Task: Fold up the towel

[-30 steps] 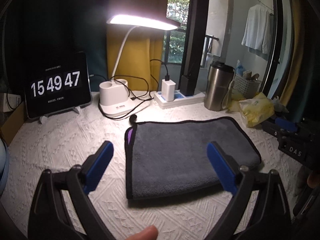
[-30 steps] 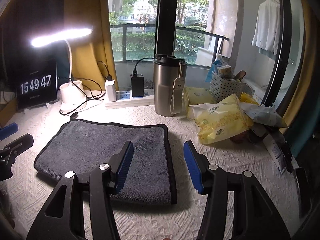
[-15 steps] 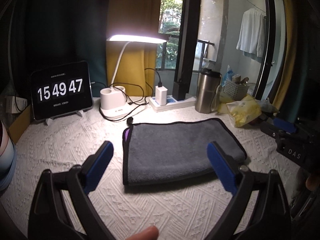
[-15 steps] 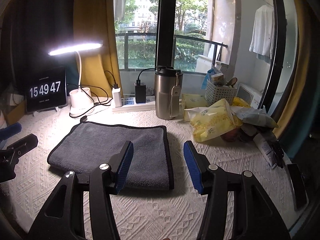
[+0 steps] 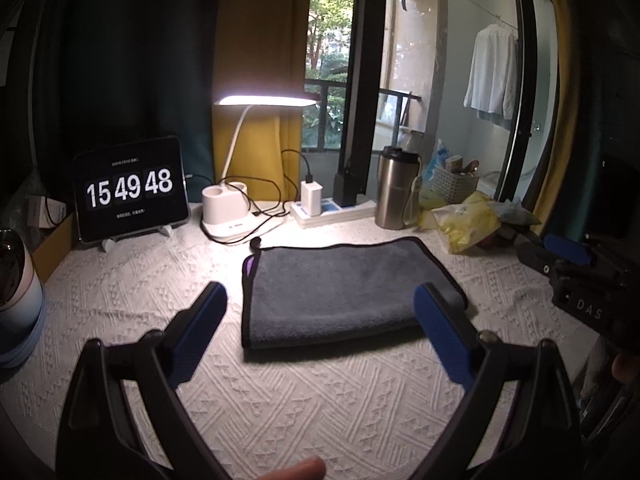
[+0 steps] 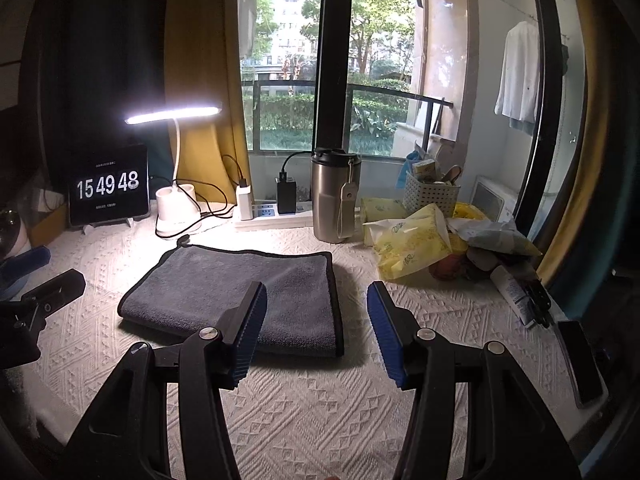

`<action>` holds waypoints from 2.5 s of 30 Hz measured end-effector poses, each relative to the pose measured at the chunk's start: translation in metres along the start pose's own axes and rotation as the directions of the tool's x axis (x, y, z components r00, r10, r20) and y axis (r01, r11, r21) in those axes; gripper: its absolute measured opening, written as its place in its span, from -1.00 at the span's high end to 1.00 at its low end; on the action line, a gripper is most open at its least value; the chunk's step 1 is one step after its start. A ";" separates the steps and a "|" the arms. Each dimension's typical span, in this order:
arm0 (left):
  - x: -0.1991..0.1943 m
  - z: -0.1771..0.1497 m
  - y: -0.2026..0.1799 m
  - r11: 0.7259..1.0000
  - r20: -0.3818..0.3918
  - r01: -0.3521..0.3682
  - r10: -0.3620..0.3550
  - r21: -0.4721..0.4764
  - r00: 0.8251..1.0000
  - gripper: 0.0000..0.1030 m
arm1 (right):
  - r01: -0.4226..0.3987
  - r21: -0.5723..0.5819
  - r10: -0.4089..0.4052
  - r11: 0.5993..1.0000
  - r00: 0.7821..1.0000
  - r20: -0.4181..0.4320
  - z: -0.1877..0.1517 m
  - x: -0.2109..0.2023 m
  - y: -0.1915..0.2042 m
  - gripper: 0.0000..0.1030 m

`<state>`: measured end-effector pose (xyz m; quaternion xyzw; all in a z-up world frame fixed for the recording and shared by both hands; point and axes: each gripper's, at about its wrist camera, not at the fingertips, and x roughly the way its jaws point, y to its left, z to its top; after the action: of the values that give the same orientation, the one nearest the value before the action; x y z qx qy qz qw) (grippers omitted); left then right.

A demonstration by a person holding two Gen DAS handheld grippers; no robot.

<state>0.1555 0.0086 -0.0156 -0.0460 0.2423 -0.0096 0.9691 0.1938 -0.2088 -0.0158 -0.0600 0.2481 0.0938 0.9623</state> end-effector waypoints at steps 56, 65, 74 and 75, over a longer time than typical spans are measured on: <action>-0.157 -0.034 0.002 0.999 0.222 -0.009 0.016 -0.032 0.975 -0.86 | -0.033 0.015 0.029 0.999 0.977 0.209 -0.045 -0.167 0.003 -0.07; -0.176 -0.030 0.003 0.999 0.278 -0.026 0.035 -0.037 0.960 -0.86 | -0.032 0.014 0.027 0.999 0.965 0.260 -0.041 -0.187 0.003 -0.21; -0.180 -0.027 0.009 0.998 0.284 -0.028 0.041 -0.050 0.958 -0.86 | -0.036 0.006 0.034 0.999 0.966 0.256 -0.041 -0.186 0.009 -0.22; -0.179 -0.027 0.008 0.998 0.281 -0.026 0.040 -0.052 0.959 -0.86 | -0.037 0.006 0.034 0.999 0.966 0.256 -0.041 -0.186 0.009 -0.22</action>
<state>-0.0154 0.0220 0.0442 -0.0659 0.1025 0.0189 0.9924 0.0126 -0.2347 0.0386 -0.0379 0.1233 0.1167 0.9848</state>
